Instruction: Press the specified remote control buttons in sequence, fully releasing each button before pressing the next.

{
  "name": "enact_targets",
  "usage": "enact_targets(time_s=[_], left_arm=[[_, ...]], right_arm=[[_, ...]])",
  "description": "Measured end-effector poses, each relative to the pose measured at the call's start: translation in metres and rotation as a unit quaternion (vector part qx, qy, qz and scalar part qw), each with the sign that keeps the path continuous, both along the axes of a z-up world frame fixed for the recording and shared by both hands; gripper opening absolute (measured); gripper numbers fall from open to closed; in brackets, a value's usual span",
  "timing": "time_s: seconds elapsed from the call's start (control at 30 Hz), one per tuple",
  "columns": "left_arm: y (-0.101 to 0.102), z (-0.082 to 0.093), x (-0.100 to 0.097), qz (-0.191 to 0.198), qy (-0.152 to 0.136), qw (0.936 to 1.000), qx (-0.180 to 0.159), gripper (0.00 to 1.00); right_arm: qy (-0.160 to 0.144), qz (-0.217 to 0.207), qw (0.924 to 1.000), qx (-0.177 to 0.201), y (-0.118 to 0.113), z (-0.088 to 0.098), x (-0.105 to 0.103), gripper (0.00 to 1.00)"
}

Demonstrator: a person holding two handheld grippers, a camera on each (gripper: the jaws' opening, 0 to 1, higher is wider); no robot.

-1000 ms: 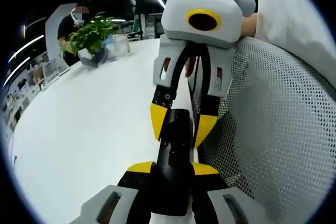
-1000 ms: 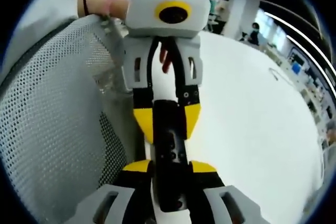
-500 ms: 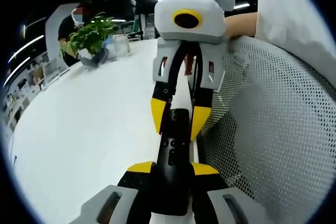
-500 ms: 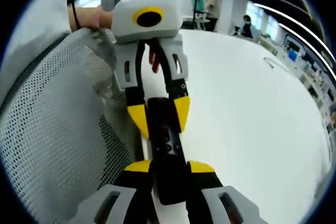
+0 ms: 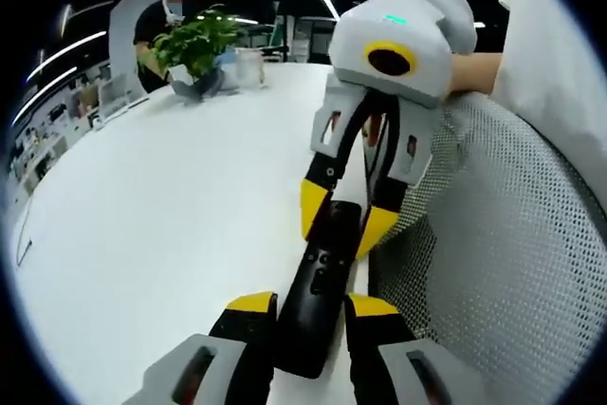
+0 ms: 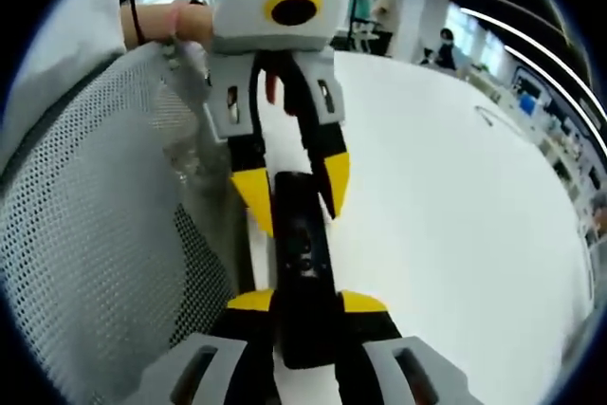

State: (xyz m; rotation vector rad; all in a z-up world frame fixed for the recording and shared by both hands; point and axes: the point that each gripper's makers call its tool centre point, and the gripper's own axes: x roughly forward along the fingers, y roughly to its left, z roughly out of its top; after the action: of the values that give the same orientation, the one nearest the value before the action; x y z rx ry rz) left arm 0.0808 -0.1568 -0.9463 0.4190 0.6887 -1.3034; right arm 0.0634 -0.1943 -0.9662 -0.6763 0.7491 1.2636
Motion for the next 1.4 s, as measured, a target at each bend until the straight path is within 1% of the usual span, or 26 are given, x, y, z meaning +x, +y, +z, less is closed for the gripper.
enact_targets(time_s=[0.03,0.07,0.17,0.2,0.27,0.33,0.37,0.43,0.5,0.57,0.7,0.73,0.83,0.9,0.97,1.0,1.03,1.07,1.1,1.2,1.27,1.33,1.4], left_arm=[[0.001,0.004,0.003,0.012,0.001,0.9999,-0.006,0.30],[0.003,0.009,0.008,0.033,0.001,0.9993,-0.015,0.31],[0.007,0.017,0.008,0.032,-0.007,0.9993,-0.016,0.38],[0.009,0.019,0.009,0.035,-0.012,0.9992,-0.013,0.39],[0.016,0.026,0.012,0.050,-0.017,0.9985,-0.014,0.40],[0.020,0.036,0.017,0.076,-0.027,0.9964,-0.029,0.45],[0.022,0.042,0.021,0.093,-0.032,0.9943,-0.040,0.48],[0.026,0.052,0.026,0.117,-0.044,0.9905,-0.058,0.54],[0.028,0.060,0.030,0.133,-0.054,0.9870,-0.072,0.58],[0.031,0.071,0.035,0.161,-0.066,0.9804,-0.093,0.64],[0.039,0.083,0.044,0.194,-0.092,0.9706,-0.109,0.77],[0.042,0.087,0.046,0.206,-0.099,0.9668,-0.114,0.82],[0.049,0.092,0.050,0.228,-0.111,0.9595,-0.122,0.90],[0.053,0.099,0.052,0.243,-0.124,0.9522,-0.137,0.93],[0.055,0.111,0.055,0.251,-0.155,0.9406,-0.168,0.95],[0.056,0.119,0.056,0.254,-0.175,0.9322,-0.189,0.96],[0.058,0.124,0.057,0.259,-0.183,0.9267,-0.201,0.99],[0.061,0.130,0.058,0.271,-0.189,0.9183,-0.217,1.00],[0.062,0.133,0.058,0.276,-0.192,0.9141,-0.226,1.00],[0.070,0.141,0.061,0.300,-0.207,0.8989,-0.243,1.00],[0.076,0.144,0.062,0.314,-0.223,0.8895,-0.245,1.00],[0.080,0.146,0.061,0.325,-0.235,0.8829,-0.244,1.00],[0.083,0.146,0.059,0.336,-0.245,0.8781,-0.237,1.00]], right_arm=[[-0.004,0.001,1.0000,-0.004,-0.001,-0.001,0.001,0.20],[-0.002,0.002,1.0000,-0.003,-0.001,0.000,0.001,0.20],[0.001,0.001,1.0000,0.001,-0.001,0.000,0.000,0.20],[0.003,-0.001,1.0000,0.003,-0.001,0.000,0.001,0.20],[0.004,-0.001,1.0000,0.004,-0.001,0.000,0.000,0.20],[0.005,-0.002,1.0000,0.005,0.000,0.000,0.000,0.21],[0.005,-0.003,1.0000,0.005,0.000,0.000,0.000,0.21],[0.006,-0.003,1.0000,0.006,0.000,0.000,0.000,0.21],[0.005,-0.004,1.0000,0.007,0.000,0.000,0.000,0.21],[0.006,-0.005,0.9999,0.008,0.000,0.000,0.000,0.21],[0.008,-0.007,0.9999,0.010,0.000,0.000,0.000,0.21],[0.008,-0.007,0.9999,0.010,0.000,0.000,0.000,0.21],[0.009,-0.009,0.9999,0.011,0.000,0.000,0.000,0.21],[0.009,-0.009,0.9999,0.011,0.000,0.000,0.000,0.21],[0.009,-0.009,0.9999,0.011,0.000,-0.001,0.001,0.21],[0.009,-0.010,0.9998,0.012,0.000,0.000,0.001,0.21],[0.009,-0.010,0.9998,0.012,0.000,0.000,0.001,0.21],[0.009,-0.010,0.9998,0.012,0.000,0.000,0.001,0.21],[0.009,-0.011,0.9998,0.012,0.000,0.000,0.001,0.21],[0.010,-0.011,0.9998,0.012,0.000,-0.001,0.001,0.21],[0.010,-0.012,0.9998,0.013,0.000,-0.001,0.001,0.21],[0.010,-0.012,0.9998,0.013,0.000,0.000,0.001,0.21],[0.010,-0.013,0.9998,0.014,0.000,0.000,0.001,0.21]])
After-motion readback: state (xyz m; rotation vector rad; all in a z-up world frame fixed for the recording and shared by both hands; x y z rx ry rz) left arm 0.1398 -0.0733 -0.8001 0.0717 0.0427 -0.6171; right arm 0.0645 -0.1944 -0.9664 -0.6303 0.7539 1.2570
